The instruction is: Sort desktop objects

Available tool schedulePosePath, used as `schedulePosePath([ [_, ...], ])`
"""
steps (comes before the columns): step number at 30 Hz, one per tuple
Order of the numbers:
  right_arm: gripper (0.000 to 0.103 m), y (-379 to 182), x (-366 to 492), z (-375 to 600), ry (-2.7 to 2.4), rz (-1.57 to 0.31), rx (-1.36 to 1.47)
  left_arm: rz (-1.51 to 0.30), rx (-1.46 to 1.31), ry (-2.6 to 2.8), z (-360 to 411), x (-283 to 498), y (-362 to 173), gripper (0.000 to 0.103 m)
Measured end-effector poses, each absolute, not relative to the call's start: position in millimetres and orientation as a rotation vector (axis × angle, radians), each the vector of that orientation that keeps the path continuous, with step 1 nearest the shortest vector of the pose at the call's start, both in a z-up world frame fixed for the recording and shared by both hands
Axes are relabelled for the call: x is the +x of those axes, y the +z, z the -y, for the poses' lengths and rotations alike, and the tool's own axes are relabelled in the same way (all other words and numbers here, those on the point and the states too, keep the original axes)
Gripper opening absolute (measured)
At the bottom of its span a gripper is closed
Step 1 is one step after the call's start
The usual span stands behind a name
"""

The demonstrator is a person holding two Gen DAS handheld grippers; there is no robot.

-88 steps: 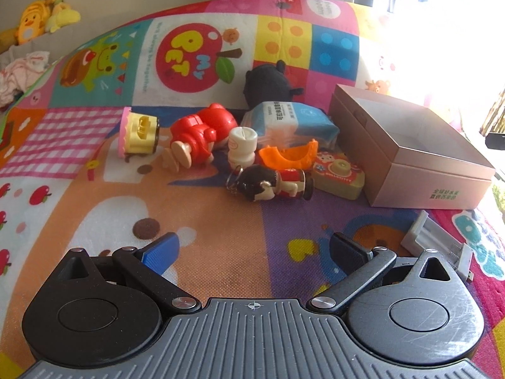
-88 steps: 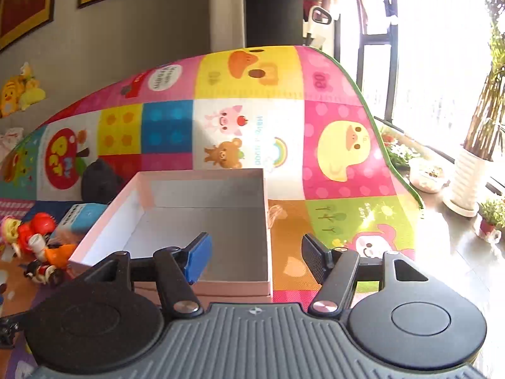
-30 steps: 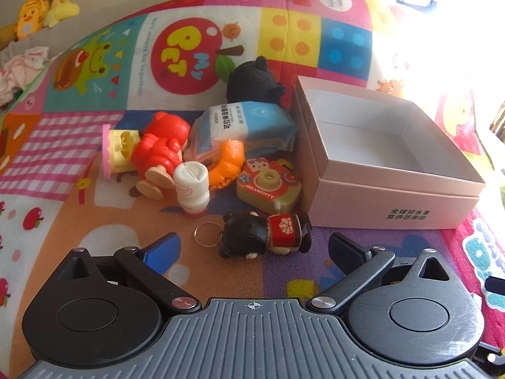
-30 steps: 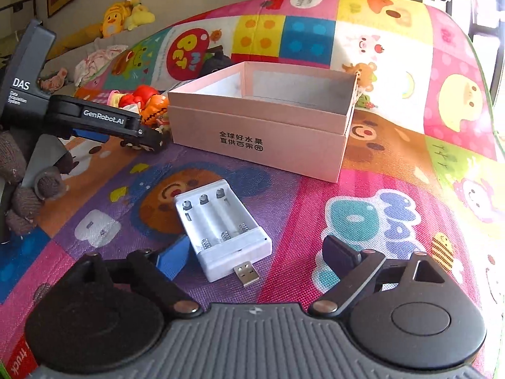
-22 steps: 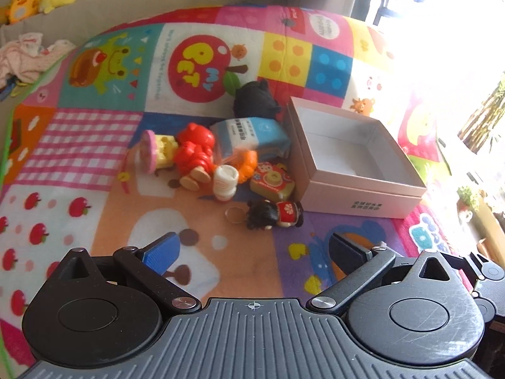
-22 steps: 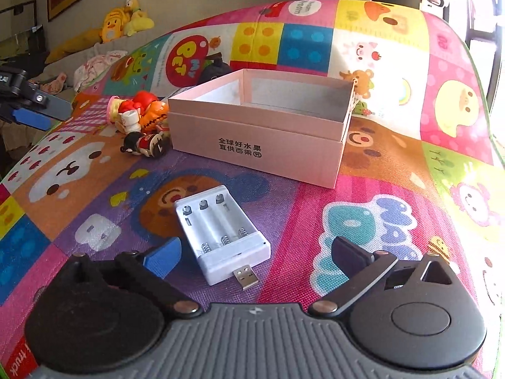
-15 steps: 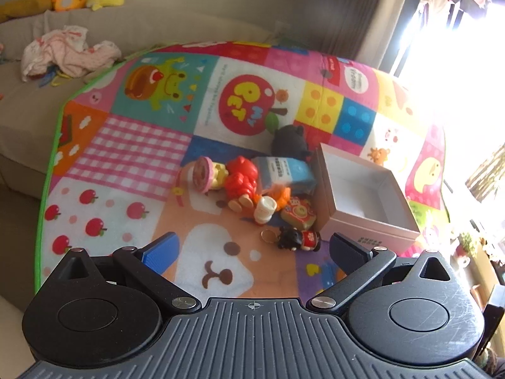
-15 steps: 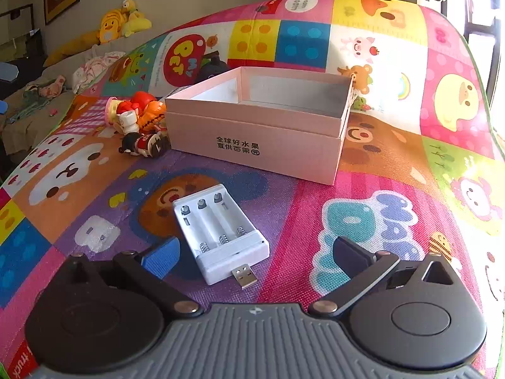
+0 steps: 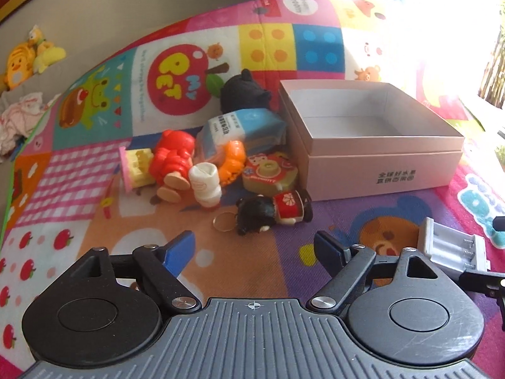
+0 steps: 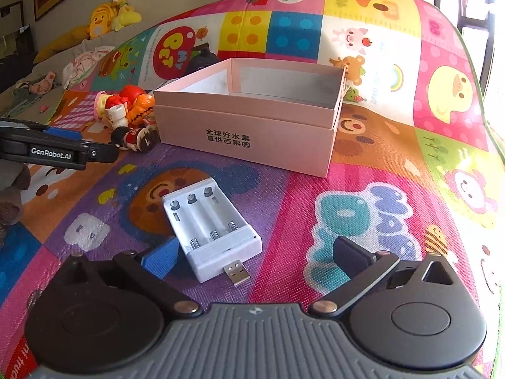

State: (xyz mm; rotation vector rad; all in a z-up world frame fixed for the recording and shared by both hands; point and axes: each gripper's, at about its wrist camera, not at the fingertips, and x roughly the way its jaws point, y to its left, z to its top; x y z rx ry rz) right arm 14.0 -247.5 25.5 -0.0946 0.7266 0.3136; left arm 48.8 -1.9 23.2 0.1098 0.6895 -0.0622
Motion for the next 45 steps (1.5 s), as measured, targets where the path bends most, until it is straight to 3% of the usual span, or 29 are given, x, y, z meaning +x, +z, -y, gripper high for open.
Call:
schedulePosePath([
  [4, 0.103, 24, 15, 245, 0.306, -0.736, -0.109, -0.697, 0.075, -0.067, 10, 74, 16, 0.084],
  [5, 0.103, 24, 15, 244, 0.305, -0.738, -0.113, -0.701, 0.075, -0.069, 12, 79, 13, 0.081],
  [6, 0.103, 24, 16, 243, 0.303, -0.738, -0.118, -0.705, 0.076, -0.066, 13, 82, 11, 0.072],
  [7, 0.103, 24, 15, 242, 0.300, -0.738, -0.125, -0.708, 0.079, -0.058, 14, 84, 9, 0.070],
  [17, 0.103, 29, 4, 241, 0.283, -0.659, -0.354, -0.713, 0.068, -0.285, 13, 26, 13, 0.070],
  [21, 0.103, 29, 17, 249, 0.102, -0.606, -0.473, -0.692, 0.094, -0.321, 20, 8, 13, 0.081],
  [27, 0.103, 41, 22, 259, 0.278, -0.691, -0.199, -0.708, 0.078, -0.280, 16, 5, 6, 0.092],
  [42, 0.103, 25, 54, 225, 0.357, -0.775, -0.138, -0.703, -0.004, -0.231, -16, 12, 11, 0.097],
  [45, 0.091, 26, 52, 224, 0.364, -0.765, -0.143, -0.704, 0.003, -0.260, -6, 13, 11, 0.097],
])
